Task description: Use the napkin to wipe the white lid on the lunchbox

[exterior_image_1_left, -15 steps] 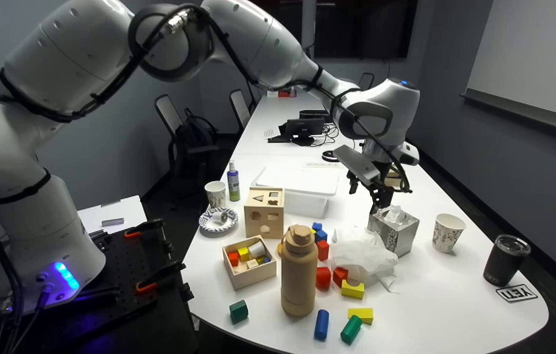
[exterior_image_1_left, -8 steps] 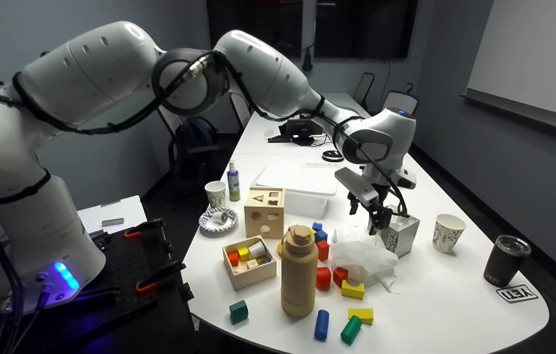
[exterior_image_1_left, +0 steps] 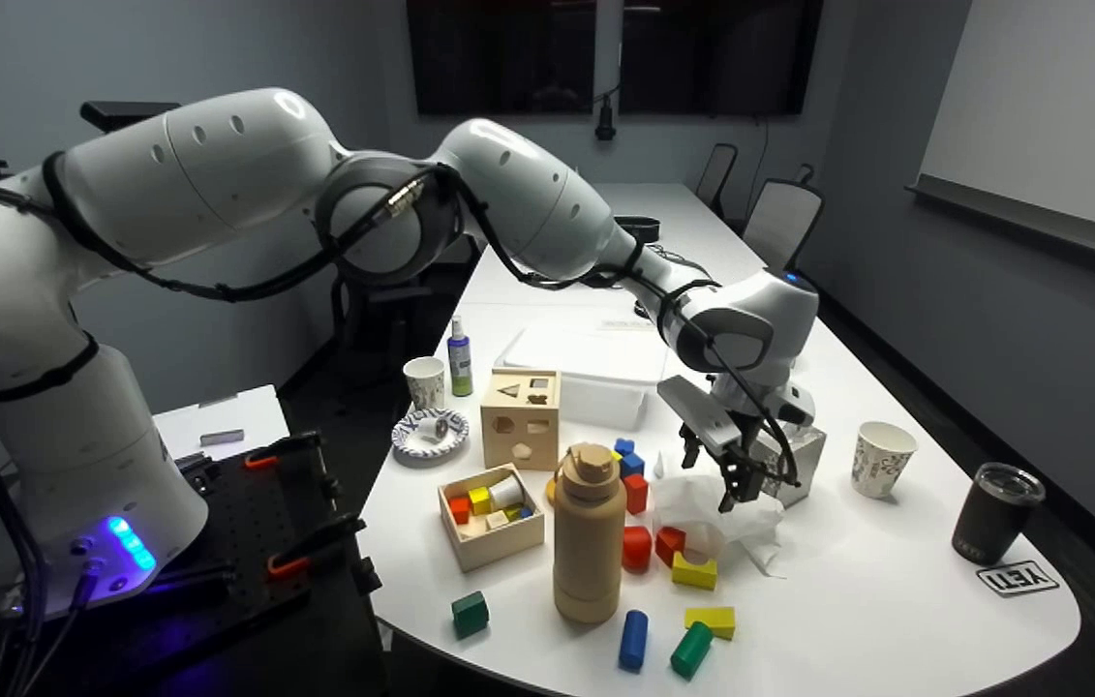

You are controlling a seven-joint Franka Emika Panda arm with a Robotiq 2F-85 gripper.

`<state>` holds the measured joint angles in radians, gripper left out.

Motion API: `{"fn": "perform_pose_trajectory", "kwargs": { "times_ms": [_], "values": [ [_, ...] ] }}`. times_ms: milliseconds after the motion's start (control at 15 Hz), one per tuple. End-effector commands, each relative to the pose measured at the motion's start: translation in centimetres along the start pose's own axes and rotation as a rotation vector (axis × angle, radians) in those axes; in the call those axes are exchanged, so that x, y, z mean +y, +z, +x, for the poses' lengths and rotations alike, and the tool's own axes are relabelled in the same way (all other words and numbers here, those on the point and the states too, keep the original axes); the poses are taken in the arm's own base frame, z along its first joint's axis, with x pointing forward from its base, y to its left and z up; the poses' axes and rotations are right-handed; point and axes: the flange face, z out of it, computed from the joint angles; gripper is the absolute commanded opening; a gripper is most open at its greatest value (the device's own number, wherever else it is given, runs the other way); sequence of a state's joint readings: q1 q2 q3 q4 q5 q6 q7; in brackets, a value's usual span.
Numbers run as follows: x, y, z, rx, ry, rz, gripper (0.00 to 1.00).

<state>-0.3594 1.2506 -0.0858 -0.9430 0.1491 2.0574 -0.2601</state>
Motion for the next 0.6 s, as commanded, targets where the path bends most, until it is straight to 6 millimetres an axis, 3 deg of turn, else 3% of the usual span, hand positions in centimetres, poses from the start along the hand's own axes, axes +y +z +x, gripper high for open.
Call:
{"fn": "perform_pose_trajectory", "kwargs": {
  "times_ms": [0, 200, 533],
  "values": [
    [1.2, 2.1, 0.0, -0.038, 0.04, -0.024, 0.72],
    [0.9, 3.1, 0.1, -0.032, 0.034, -0.024, 0.49],
    [0.0, 2.9, 0.6, -0.017, 0.021, -0.023, 0.12]
  ]
}}
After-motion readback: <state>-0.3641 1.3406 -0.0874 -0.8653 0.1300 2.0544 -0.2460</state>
